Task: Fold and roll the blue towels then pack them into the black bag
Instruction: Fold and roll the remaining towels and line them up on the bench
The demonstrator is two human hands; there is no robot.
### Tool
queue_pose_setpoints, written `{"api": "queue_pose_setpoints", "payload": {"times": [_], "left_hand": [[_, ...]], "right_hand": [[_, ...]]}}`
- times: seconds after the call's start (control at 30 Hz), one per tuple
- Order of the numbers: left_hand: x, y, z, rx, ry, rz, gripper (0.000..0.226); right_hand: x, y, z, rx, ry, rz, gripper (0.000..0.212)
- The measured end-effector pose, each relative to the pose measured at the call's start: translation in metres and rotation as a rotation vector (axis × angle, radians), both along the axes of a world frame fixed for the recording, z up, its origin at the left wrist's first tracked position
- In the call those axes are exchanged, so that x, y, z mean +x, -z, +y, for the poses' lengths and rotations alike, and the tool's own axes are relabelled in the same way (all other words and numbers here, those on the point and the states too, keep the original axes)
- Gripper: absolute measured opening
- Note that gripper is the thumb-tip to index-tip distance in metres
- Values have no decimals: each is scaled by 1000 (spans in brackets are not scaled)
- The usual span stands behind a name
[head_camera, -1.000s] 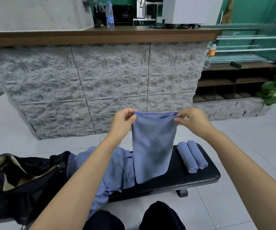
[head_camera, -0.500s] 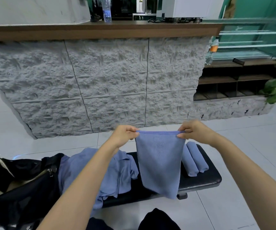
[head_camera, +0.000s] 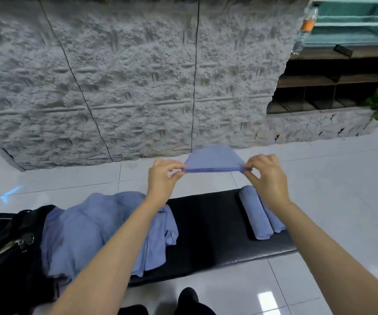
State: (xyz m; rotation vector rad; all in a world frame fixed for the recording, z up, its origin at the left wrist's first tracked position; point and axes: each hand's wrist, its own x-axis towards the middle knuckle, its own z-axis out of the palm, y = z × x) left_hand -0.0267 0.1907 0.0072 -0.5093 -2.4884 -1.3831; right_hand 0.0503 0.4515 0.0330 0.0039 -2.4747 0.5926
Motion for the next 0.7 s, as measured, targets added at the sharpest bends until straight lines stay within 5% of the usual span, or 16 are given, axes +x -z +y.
{"api": "queue_pose_setpoints", "payload": {"times": [0.2,0.37,0.7], "left_hand": [[43,151,-9,-350,134,-204,20],[73,195,-18,-482,138,-234,23],[75,185,-2,-563,-55,-355,17]], "right_hand": [[47,163,-2,184,-98,-480,38],[72,214,-19,130,-76,-692,44],[69,199,-23,-78,128,-799,6]]}}
